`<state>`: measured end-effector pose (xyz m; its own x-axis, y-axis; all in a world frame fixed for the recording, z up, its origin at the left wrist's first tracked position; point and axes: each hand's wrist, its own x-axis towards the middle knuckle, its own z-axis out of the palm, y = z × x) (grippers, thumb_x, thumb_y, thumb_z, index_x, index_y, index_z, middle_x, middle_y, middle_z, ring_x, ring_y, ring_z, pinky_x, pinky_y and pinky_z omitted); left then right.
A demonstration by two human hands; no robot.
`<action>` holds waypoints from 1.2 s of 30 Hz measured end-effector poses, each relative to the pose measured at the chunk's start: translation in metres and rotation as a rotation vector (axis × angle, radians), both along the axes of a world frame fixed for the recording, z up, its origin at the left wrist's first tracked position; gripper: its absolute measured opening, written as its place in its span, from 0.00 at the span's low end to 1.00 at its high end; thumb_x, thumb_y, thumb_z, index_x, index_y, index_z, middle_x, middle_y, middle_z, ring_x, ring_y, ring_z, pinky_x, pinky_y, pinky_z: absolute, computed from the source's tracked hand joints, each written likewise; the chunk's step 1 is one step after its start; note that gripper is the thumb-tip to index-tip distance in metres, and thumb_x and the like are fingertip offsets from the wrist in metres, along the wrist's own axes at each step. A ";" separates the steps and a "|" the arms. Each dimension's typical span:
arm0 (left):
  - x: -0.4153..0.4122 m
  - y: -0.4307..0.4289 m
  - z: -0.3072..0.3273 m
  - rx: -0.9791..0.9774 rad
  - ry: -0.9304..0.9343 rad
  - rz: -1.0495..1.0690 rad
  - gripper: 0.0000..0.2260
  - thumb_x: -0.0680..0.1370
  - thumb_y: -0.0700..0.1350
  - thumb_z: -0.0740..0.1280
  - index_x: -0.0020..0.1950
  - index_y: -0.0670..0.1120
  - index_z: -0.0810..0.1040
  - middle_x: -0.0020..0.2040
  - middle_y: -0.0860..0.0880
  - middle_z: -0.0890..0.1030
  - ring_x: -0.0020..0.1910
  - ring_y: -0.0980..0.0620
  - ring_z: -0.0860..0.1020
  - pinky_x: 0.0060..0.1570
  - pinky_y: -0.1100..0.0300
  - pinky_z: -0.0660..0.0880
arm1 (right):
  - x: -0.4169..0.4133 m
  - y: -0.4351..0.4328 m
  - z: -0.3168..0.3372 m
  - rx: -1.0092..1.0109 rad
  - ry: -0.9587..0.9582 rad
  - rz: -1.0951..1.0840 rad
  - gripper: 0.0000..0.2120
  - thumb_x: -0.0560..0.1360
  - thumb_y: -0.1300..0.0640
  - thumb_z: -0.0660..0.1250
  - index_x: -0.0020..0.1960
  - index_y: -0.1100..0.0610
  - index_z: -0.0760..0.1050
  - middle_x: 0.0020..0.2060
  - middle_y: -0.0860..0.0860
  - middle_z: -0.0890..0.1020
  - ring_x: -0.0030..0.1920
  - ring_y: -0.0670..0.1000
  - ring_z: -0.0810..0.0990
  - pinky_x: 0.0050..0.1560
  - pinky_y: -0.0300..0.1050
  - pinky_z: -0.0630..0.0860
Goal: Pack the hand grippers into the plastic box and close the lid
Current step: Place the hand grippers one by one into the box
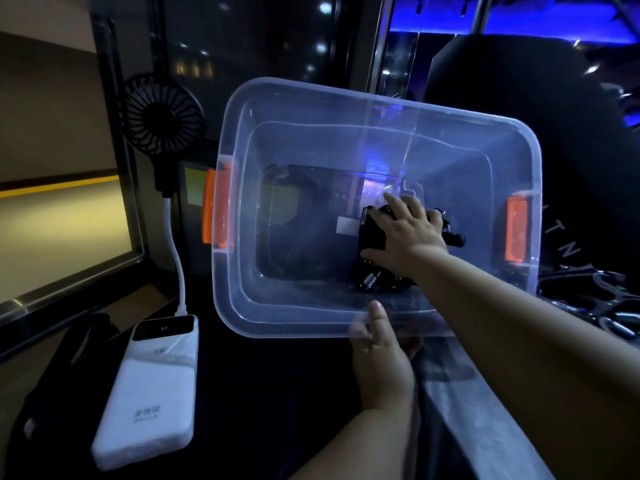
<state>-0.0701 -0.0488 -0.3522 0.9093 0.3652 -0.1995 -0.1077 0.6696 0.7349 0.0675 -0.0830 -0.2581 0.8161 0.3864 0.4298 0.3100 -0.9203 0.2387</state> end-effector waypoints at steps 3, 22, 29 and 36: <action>-0.007 -0.005 0.006 0.046 -0.049 0.023 0.24 0.72 0.67 0.63 0.56 0.50 0.74 0.56 0.43 0.81 0.54 0.43 0.80 0.58 0.43 0.76 | -0.017 -0.017 0.002 0.165 -0.038 0.017 0.34 0.70 0.33 0.64 0.72 0.42 0.61 0.76 0.50 0.54 0.75 0.55 0.49 0.70 0.58 0.53; -0.021 -0.010 0.021 0.010 -0.065 -0.103 0.06 0.81 0.48 0.61 0.52 0.46 0.72 0.55 0.43 0.78 0.46 0.45 0.83 0.48 0.53 0.79 | -0.065 -0.187 -0.046 1.165 -0.218 0.012 0.19 0.75 0.45 0.56 0.52 0.57 0.78 0.46 0.55 0.80 0.49 0.53 0.76 0.48 0.44 0.68; -0.016 -0.010 0.021 -0.034 -0.105 -0.074 0.04 0.82 0.42 0.60 0.53 0.43 0.71 0.60 0.33 0.77 0.45 0.46 0.83 0.44 0.56 0.81 | -0.054 -0.206 -0.058 1.313 0.024 -0.139 0.17 0.82 0.48 0.54 0.52 0.55 0.78 0.52 0.57 0.82 0.56 0.58 0.78 0.58 0.51 0.71; -0.017 -0.010 0.022 -0.057 -0.125 -0.052 0.03 0.82 0.41 0.58 0.51 0.43 0.71 0.59 0.33 0.78 0.42 0.47 0.83 0.44 0.56 0.81 | -0.060 -0.219 -0.052 0.978 0.022 -0.310 0.17 0.81 0.51 0.56 0.56 0.59 0.79 0.52 0.60 0.81 0.56 0.60 0.77 0.49 0.48 0.68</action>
